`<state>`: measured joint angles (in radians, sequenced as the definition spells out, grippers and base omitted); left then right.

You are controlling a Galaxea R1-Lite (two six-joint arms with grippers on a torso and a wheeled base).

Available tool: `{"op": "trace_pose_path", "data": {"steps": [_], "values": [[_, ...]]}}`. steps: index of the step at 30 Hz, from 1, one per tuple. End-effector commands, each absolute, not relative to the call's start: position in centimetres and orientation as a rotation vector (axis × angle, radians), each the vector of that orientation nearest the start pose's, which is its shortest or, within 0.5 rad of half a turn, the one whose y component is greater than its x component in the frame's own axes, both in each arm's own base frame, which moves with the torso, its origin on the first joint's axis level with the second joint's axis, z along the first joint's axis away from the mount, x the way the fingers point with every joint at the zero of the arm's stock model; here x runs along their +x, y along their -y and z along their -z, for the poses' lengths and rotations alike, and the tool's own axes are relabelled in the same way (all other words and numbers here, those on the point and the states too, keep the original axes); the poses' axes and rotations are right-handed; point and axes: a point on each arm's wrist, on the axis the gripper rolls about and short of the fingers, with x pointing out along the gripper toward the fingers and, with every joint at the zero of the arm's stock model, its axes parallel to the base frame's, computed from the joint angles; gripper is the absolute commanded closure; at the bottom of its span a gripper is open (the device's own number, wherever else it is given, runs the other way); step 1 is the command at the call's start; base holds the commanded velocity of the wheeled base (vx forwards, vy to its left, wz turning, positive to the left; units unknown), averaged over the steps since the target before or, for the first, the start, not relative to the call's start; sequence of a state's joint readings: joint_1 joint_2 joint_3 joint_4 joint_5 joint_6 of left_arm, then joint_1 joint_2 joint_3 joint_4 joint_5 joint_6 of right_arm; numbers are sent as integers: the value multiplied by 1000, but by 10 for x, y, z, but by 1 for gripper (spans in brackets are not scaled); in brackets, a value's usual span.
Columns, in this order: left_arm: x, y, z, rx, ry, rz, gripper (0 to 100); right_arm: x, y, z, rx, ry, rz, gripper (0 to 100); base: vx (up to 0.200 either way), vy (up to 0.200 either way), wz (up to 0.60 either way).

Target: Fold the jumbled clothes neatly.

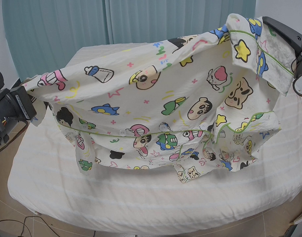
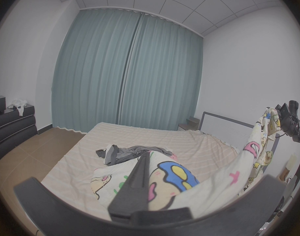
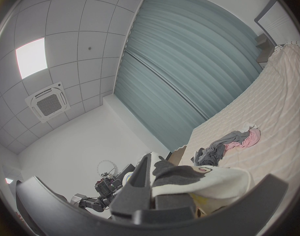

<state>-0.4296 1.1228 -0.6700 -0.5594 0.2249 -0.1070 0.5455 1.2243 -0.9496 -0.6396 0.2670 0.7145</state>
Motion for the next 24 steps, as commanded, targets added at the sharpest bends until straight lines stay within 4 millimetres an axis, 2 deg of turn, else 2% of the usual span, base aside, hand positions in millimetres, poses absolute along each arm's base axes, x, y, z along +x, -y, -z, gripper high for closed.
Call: {"op": "trace_pose_path", "data": {"steps": [1,24], "values": [[150,63,-272,-141,88,211,100,153,-100,-346,719,75,-906,100,0,-200,0],[148,65,-273,-135,91,224,100,150,-98,-355,723,107,-916,100,0,-200,0]]}}
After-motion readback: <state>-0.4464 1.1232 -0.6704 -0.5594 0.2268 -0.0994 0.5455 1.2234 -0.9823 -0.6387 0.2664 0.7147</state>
